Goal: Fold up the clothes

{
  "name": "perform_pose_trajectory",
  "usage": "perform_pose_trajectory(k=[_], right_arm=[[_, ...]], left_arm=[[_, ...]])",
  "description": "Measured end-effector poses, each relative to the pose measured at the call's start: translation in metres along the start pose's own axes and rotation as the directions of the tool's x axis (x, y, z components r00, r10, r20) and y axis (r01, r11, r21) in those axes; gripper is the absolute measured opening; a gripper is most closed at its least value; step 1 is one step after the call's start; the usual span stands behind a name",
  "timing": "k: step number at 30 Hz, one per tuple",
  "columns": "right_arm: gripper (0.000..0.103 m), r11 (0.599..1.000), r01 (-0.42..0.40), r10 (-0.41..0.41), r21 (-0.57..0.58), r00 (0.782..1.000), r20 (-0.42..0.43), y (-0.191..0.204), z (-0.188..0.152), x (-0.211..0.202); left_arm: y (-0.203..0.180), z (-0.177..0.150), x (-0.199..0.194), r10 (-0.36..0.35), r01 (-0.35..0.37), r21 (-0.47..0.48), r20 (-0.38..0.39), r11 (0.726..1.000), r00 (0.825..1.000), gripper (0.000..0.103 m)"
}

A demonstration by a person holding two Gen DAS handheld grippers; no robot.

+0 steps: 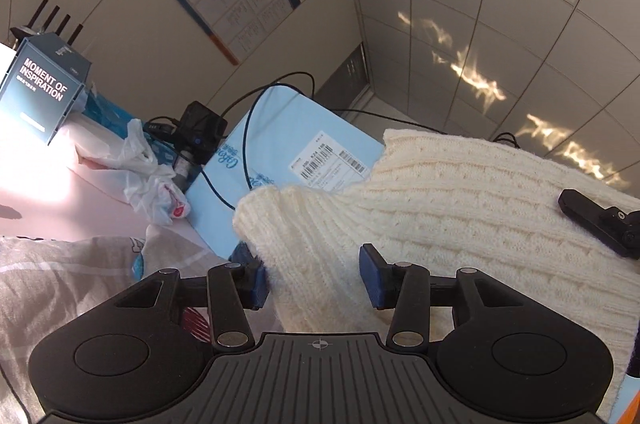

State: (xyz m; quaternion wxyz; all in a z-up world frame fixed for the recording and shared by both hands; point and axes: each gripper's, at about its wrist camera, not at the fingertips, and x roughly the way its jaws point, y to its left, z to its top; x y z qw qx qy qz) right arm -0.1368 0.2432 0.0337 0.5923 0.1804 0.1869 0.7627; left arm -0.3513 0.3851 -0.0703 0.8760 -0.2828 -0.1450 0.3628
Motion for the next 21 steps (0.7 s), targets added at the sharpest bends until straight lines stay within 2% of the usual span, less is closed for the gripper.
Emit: perform_pose_trajectory(k=[3, 6, 9, 15, 21], right_arm=[[0.017, 0.996, 0.083, -0.083, -0.012, 0.996, 0.015, -0.007, 0.000, -0.029], [0.017, 0.986, 0.166, -0.166, 0.003, 0.986, 0.011, -0.017, -0.001, -0.058], [0.017, 0.975, 0.220, -0.220, 0.036, 0.975, -0.005, -0.029, -0.003, -0.086], [0.017, 0.950, 0.301, -0.300, 0.084, 0.954, -0.021, -0.049, -0.005, -0.154], [0.017, 0.918, 0.374, -0.373, 0.131, 0.927, -0.033, -0.069, -0.004, -0.231]], left_arm=[[-0.006, -0.005, 0.006, -0.096, 0.096, -0.005, -0.078, 0.995, 0.992, 0.040], [-0.016, -0.013, 0.006, -0.146, 0.149, 0.007, -0.158, 0.989, 0.977, 0.036], [-0.031, -0.026, 0.001, -0.157, 0.173, 0.052, -0.222, 0.984, 0.962, 0.030], [-0.080, -0.055, -0.037, -0.188, 0.243, 0.155, -0.302, 0.958, 0.935, 0.030], [-0.132, -0.098, -0.065, -0.200, 0.289, 0.163, -0.417, 0.943, 0.887, 0.030]])
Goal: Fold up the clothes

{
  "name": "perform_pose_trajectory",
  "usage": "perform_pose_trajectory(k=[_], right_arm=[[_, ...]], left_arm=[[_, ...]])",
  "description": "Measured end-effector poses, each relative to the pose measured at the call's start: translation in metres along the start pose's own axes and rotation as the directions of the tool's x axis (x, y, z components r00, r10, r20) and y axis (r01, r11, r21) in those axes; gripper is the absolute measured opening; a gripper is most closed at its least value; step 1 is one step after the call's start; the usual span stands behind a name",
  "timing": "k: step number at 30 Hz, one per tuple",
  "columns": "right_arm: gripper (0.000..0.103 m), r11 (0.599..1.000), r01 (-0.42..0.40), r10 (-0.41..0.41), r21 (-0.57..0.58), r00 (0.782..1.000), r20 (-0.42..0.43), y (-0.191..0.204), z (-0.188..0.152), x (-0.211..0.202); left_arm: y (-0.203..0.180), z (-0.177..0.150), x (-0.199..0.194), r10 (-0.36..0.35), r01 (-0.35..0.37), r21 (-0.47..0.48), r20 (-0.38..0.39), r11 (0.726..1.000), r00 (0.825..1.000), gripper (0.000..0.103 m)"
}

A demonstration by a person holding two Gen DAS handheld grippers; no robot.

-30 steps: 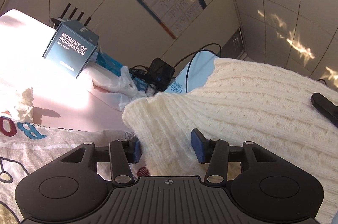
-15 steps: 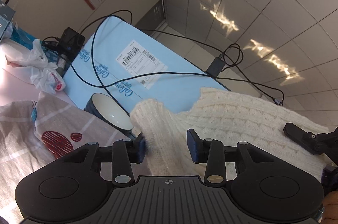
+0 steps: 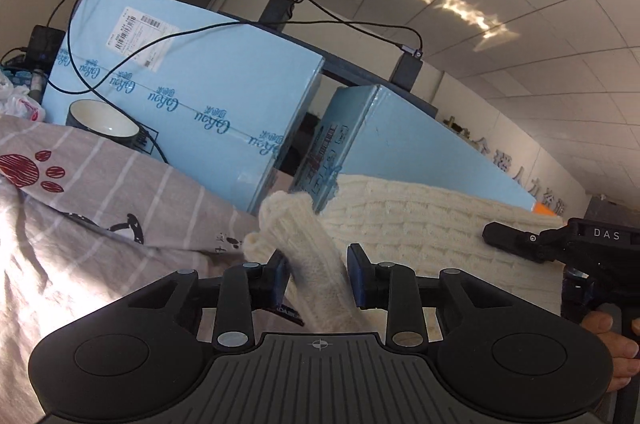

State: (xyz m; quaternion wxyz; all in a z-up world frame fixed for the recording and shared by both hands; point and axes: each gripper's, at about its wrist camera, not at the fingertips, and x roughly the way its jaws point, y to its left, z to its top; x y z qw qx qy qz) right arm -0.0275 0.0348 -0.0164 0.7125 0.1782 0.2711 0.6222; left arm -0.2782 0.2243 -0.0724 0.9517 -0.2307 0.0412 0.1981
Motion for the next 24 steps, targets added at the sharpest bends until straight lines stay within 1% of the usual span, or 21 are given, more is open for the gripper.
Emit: perform_pose_trajectory(k=[4, 9, 11, 13, 14, 17, 19, 20, 21, 22, 23, 24], right_arm=[[0.017, 0.997, 0.058, -0.057, 0.043, 0.998, -0.021, -0.037, 0.005, -0.033], [0.017, 0.990, 0.104, -0.102, 0.092, 0.994, -0.025, -0.087, 0.017, -0.068], [0.017, 0.985, 0.133, -0.131, 0.109, 0.991, -0.020, -0.109, 0.024, -0.078], [0.017, 0.978, 0.162, -0.161, 0.132, 0.987, -0.019, -0.133, 0.030, -0.084], [0.018, 0.973, 0.176, -0.173, 0.149, 0.984, -0.032, -0.146, 0.032, -0.083], [0.019, 0.952, 0.228, -0.217, 0.203, 0.973, -0.076, -0.178, 0.028, -0.081], [0.022, 0.945, 0.242, -0.226, 0.219, 0.969, -0.096, -0.192, 0.023, -0.080], [0.025, 0.942, 0.254, -0.235, 0.219, 0.966, -0.108, -0.196, 0.021, -0.079], [0.028, 0.940, 0.272, -0.252, 0.204, 0.961, -0.116, -0.196, 0.020, -0.078], [0.032, 0.938, 0.289, -0.269, 0.189, 0.955, -0.122, -0.196, 0.020, -0.078], [0.034, 0.937, 0.302, -0.284, 0.174, 0.951, -0.122, -0.196, 0.019, -0.078], [0.036, 0.936, 0.315, -0.298, 0.159, 0.947, -0.123, -0.195, 0.019, -0.078]], left_arm=[[-0.036, -0.023, 0.016, -0.031, 0.032, 0.018, -0.090, 0.999, 0.995, 0.030], [-0.077, -0.044, 0.037, -0.084, 0.092, 0.038, -0.175, 0.995, 0.981, 0.030], [-0.093, -0.052, 0.046, -0.099, 0.114, 0.065, -0.203, 0.991, 0.974, 0.030], [-0.107, -0.061, 0.055, -0.103, 0.129, 0.096, -0.238, 0.987, 0.966, 0.030], [-0.113, -0.066, 0.059, -0.102, 0.136, 0.117, -0.258, 0.984, 0.961, 0.030], [-0.121, -0.073, 0.062, -0.067, 0.121, 0.194, -0.266, 0.974, 0.962, 0.030], [-0.118, -0.072, 0.062, -0.057, 0.116, 0.199, -0.280, 0.973, 0.958, 0.033], [-0.117, -0.071, 0.061, -0.045, 0.105, 0.206, -0.280, 0.973, 0.959, 0.039], [-0.116, -0.069, 0.060, -0.032, 0.094, 0.213, -0.277, 0.973, 0.960, 0.050], [-0.116, -0.066, 0.060, -0.014, 0.075, 0.227, -0.259, 0.971, 0.966, 0.057], [-0.116, -0.062, 0.059, 0.005, 0.054, 0.243, -0.237, 0.969, 0.972, 0.070], [-0.115, -0.059, 0.059, 0.018, 0.040, 0.256, -0.219, 0.966, 0.976, 0.079]])
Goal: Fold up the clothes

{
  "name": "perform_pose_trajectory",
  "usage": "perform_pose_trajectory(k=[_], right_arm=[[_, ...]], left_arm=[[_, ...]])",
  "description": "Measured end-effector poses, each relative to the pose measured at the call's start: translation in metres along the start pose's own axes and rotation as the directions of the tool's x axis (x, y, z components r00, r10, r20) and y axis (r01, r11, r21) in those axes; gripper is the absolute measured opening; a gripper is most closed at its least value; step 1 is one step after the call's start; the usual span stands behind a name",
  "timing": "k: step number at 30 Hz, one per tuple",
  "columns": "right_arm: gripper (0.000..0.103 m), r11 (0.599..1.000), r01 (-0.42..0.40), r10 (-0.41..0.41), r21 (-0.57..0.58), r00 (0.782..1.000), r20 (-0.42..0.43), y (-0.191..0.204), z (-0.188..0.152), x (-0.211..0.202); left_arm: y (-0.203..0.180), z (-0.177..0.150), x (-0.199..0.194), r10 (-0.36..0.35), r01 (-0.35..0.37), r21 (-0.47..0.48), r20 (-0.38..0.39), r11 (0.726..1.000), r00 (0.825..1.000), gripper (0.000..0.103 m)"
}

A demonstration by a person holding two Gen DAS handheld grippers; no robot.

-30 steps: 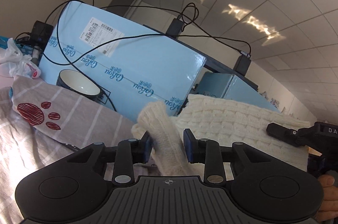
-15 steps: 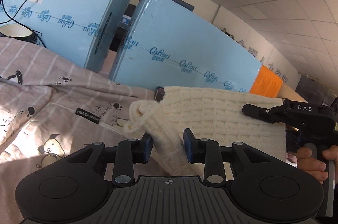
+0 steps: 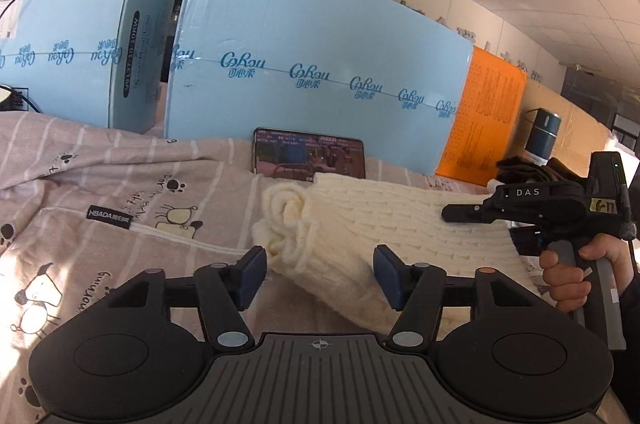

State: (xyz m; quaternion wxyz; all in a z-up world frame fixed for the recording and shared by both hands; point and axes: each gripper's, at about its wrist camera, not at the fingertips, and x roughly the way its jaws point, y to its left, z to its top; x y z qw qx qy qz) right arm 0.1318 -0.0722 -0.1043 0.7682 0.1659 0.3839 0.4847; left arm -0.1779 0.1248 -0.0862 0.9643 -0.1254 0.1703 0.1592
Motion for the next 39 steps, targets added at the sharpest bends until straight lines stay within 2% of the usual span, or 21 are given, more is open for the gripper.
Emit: perform_pose_trajectory(k=[2, 4, 5, 8, 10, 14, 17, 20, 23, 26, 29, 30, 33, 36, 39], right_arm=[[0.051, 0.999, 0.042, -0.042, -0.013, 0.999, 0.015, -0.001, 0.000, -0.002], [0.058, 0.995, 0.096, -0.095, -0.034, 0.994, 0.045, -0.001, 0.002, -0.006], [0.061, 0.992, 0.118, -0.116, -0.044, 0.991, 0.062, -0.001, 0.003, -0.009], [0.070, 0.987, 0.145, -0.138, -0.070, 0.985, 0.105, -0.003, 0.006, -0.019], [0.072, 0.982, 0.158, -0.145, -0.101, 0.981, 0.126, -0.002, 0.007, -0.023], [0.073, 0.975, 0.150, -0.130, -0.166, 0.983, 0.129, 0.004, 0.005, -0.023], [0.074, 0.961, 0.149, -0.120, -0.231, 0.984, 0.135, 0.011, 0.002, -0.020], [0.074, 0.942, 0.157, -0.110, -0.297, 0.980, 0.168, 0.019, -0.002, -0.018], [0.074, 0.932, 0.136, -0.083, -0.337, 0.983, 0.165, 0.023, -0.004, -0.015], [0.068, 0.924, 0.121, -0.069, -0.361, 0.986, 0.153, 0.024, -0.006, -0.010], [0.046, 0.913, 0.167, -0.107, -0.372, 0.978, 0.179, 0.025, -0.008, -0.008], [0.042, 0.914, 0.174, -0.113, -0.366, 0.977, 0.182, 0.024, -0.007, -0.008], [0.020, 0.909, 0.180, -0.101, -0.376, 0.971, 0.219, 0.024, -0.007, -0.013], [0.014, 0.886, 0.155, -0.047, -0.436, 0.968, 0.248, 0.033, -0.011, -0.023], [0.013, 0.866, 0.092, 0.036, -0.492, 0.969, 0.244, 0.044, -0.015, -0.035]], left_arm=[[0.007, 0.013, 0.005, 0.031, -0.031, 0.003, 0.013, 1.000, 0.999, 0.080], [0.013, 0.025, 0.012, 0.059, -0.059, -0.004, 0.021, 0.998, 0.998, 0.082], [0.016, 0.030, 0.017, 0.066, -0.066, 0.002, 0.017, 0.998, 0.998, 0.086], [0.020, 0.036, 0.035, 0.090, -0.089, 0.047, -0.018, 0.995, 0.996, 0.088], [0.023, 0.031, 0.046, 0.106, -0.101, 0.079, -0.060, 0.992, 0.993, 0.089], [0.037, 0.015, 0.057, 0.112, -0.100, 0.087, -0.136, 0.991, 0.984, 0.098], [0.044, 0.015, 0.056, 0.088, -0.081, 0.051, -0.153, 0.995, 0.984, 0.100], [0.044, 0.014, 0.056, 0.083, -0.077, 0.046, -0.157, 0.996, 0.984, 0.101], [0.045, 0.014, 0.056, 0.080, -0.074, 0.043, -0.156, 0.996, 0.985, 0.101], [0.045, 0.015, 0.056, 0.076, -0.071, 0.039, -0.155, 0.997, 0.985, 0.101], [0.045, 0.015, 0.056, 0.074, -0.069, 0.036, -0.154, 0.997, 0.985, 0.101], [0.045, 0.015, 0.056, 0.073, -0.069, 0.036, -0.154, 0.997, 0.985, 0.101], [0.047, 0.015, 0.055, 0.056, -0.053, 0.021, -0.152, 0.998, 0.987, 0.100], [0.051, 0.016, 0.054, 0.019, -0.020, -0.005, -0.143, 1.000, 0.989, 0.100], [0.047, 0.019, 0.047, -0.021, 0.025, 0.036, -0.096, 0.999, 0.995, 0.100]])
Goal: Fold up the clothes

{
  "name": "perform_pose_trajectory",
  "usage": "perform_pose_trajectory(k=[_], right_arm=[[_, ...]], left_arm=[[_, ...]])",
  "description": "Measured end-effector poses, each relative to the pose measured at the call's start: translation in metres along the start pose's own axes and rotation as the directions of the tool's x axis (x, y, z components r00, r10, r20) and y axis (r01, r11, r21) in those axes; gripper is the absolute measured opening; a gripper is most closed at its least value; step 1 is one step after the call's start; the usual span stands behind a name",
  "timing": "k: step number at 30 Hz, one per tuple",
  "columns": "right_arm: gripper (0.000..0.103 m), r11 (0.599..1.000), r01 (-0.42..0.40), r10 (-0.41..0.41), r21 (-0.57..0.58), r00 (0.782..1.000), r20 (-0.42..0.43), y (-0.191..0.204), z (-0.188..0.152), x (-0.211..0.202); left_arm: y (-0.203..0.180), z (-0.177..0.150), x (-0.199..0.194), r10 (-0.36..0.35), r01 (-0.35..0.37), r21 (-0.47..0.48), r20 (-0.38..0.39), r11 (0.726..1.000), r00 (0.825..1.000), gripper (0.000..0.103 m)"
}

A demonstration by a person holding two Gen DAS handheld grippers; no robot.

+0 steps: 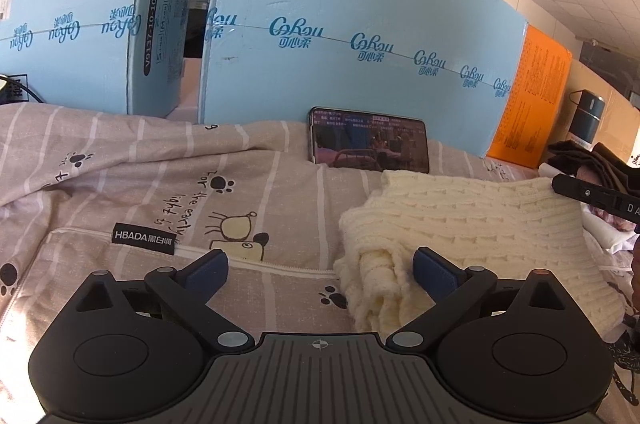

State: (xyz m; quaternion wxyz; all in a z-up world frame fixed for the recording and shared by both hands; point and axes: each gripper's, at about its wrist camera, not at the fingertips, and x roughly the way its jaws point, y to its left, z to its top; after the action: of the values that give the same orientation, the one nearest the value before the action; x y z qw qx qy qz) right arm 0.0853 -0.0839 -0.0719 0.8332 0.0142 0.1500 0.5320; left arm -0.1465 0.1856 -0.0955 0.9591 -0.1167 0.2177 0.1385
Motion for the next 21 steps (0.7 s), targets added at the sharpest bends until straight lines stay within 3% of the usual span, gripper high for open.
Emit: perform_pose_trajectory(k=[2, 4, 7, 9, 10, 13, 14, 17, 19, 20, 21], right_arm=[[0.013, 0.998, -0.066, 0.066, -0.009, 0.998, 0.022, 0.006, 0.004, -0.010], [0.013, 0.989, -0.146, 0.147, -0.014, 0.988, 0.050, 0.010, 0.008, -0.022], [0.013, 0.965, -0.260, 0.261, -0.031, 0.962, 0.074, 0.017, 0.012, -0.037], [0.013, 0.946, -0.318, 0.322, -0.057, 0.944, 0.075, 0.025, 0.014, -0.048], [0.013, 0.935, -0.347, 0.351, -0.069, 0.934, 0.072, 0.028, 0.014, -0.052], [0.010, 0.896, -0.432, 0.439, -0.101, 0.895, 0.071, 0.038, 0.014, -0.067], [0.005, 0.880, -0.461, 0.470, -0.111, 0.880, 0.071, 0.041, 0.014, -0.072], [0.003, 0.831, -0.542, 0.552, -0.126, 0.831, 0.069, 0.047, 0.012, -0.082], [0.003, 0.830, -0.545, 0.554, -0.123, 0.831, 0.053, 0.049, 0.011, -0.080], [0.003, 0.831, -0.543, 0.551, -0.121, 0.833, 0.045, 0.049, 0.010, -0.078], [0.003, 0.849, -0.518, 0.524, -0.107, 0.851, 0.039, 0.046, 0.009, -0.075]], left_arm=[[-0.012, 0.003, -0.009, -0.028, 0.020, 0.121, 0.065, 0.992, 0.997, 0.100], [-0.028, 0.007, -0.017, -0.069, 0.030, 0.301, 0.120, 0.953, 0.990, 0.101], [-0.049, 0.019, -0.016, -0.160, 0.068, 0.532, 0.130, 0.844, 0.978, 0.101], [-0.062, 0.028, -0.009, -0.197, 0.083, 0.632, 0.112, 0.771, 0.974, 0.101], [-0.067, 0.030, -0.006, -0.210, 0.090, 0.667, 0.101, 0.739, 0.973, 0.101], [-0.086, 0.034, 0.006, -0.272, 0.143, 0.782, 0.035, 0.607, 0.962, 0.101], [-0.091, 0.035, 0.008, -0.280, 0.156, 0.803, 0.014, 0.575, 0.960, 0.101], [-0.104, 0.036, 0.009, -0.319, 0.216, 0.858, -0.064, 0.466, 0.945, 0.101], [-0.111, 0.040, 0.015, -0.321, 0.267, 0.865, -0.132, 0.425, 0.938, 0.101], [-0.115, 0.042, 0.022, -0.312, 0.297, 0.857, -0.171, 0.421, 0.935, 0.101], [-0.117, 0.042, 0.029, -0.298, 0.305, 0.852, -0.186, 0.426, 0.936, 0.101]])
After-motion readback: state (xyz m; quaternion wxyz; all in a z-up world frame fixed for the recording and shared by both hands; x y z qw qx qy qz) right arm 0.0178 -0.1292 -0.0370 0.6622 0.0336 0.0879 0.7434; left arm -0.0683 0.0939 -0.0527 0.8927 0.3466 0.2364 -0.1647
